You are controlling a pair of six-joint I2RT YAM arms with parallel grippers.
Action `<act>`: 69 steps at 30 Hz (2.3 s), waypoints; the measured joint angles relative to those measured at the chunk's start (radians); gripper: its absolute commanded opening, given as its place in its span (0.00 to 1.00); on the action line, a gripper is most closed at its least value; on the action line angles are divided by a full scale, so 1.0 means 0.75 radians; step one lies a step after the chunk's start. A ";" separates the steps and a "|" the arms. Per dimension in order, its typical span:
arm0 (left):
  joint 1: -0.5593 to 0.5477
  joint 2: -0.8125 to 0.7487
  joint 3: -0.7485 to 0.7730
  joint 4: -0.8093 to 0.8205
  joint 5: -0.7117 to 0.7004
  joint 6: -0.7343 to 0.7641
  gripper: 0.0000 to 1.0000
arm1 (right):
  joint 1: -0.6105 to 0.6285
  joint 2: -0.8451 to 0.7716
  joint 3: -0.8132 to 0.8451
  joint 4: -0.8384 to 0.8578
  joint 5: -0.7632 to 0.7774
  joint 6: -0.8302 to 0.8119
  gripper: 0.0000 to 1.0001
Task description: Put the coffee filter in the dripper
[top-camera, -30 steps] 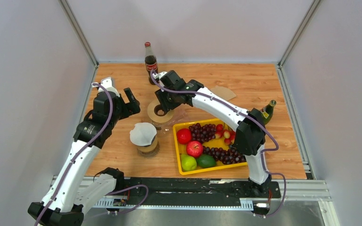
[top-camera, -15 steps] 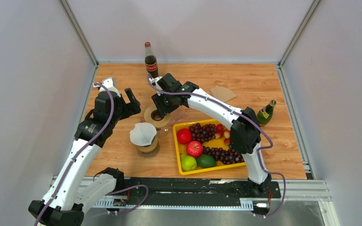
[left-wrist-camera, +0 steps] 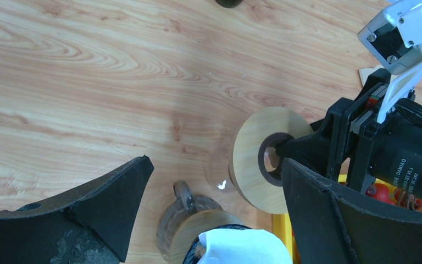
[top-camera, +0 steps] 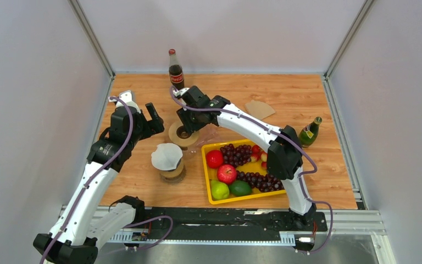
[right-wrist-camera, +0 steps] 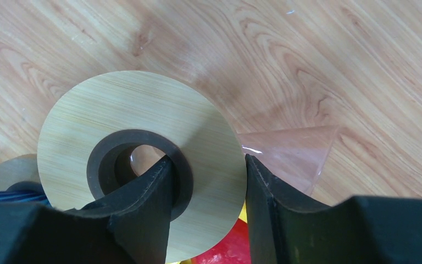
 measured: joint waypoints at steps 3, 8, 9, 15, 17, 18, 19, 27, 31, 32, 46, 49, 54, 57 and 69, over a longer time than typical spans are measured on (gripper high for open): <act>0.000 0.000 0.000 0.000 0.000 0.000 1.00 | 0.004 0.000 0.004 0.000 0.063 0.007 0.21; 0.000 0.001 0.000 0.000 -0.004 0.000 1.00 | 0.007 0.000 0.009 0.001 0.163 0.026 0.23; 0.000 0.000 0.000 0.000 -0.005 0.000 1.00 | 0.006 0.000 0.013 0.000 0.181 0.028 0.23; 0.000 0.001 0.000 0.000 -0.009 0.000 1.00 | -0.008 0.001 0.020 0.000 0.232 0.043 0.29; 0.000 0.004 0.000 0.000 -0.009 0.000 1.00 | -0.015 0.001 0.021 -0.001 0.233 0.045 0.32; 0.000 0.006 0.000 0.000 -0.009 0.000 1.00 | -0.018 0.001 0.022 -0.001 0.230 0.045 0.35; 0.000 0.009 0.000 0.000 -0.009 0.000 1.00 | -0.021 0.002 0.022 -0.001 0.219 0.044 0.39; 0.000 0.030 0.000 0.001 -0.007 0.000 1.00 | -0.031 0.010 0.022 -0.003 0.126 0.035 0.64; 0.000 0.034 0.000 0.001 -0.007 0.000 1.00 | -0.031 0.010 0.025 -0.004 0.110 0.020 0.72; 0.000 0.034 0.000 0.001 -0.006 0.000 1.00 | -0.031 0.010 0.028 -0.004 0.107 0.017 0.74; 0.000 0.042 0.000 0.001 0.005 0.000 1.00 | -0.122 -0.150 -0.096 0.087 0.025 0.001 1.00; 0.000 0.039 0.000 0.001 0.007 0.001 1.00 | -0.217 -0.282 -0.247 0.166 -0.034 0.012 1.00; 0.000 0.030 0.000 0.001 0.008 0.001 1.00 | -0.446 -0.509 -0.539 0.316 -0.083 0.061 1.00; 0.000 0.025 0.000 0.001 0.008 0.001 1.00 | -0.577 -0.634 -0.713 0.402 -0.087 0.087 1.00; 0.000 0.031 0.000 0.005 0.008 0.006 1.00 | -0.791 -0.867 -1.022 0.606 -0.188 0.082 1.00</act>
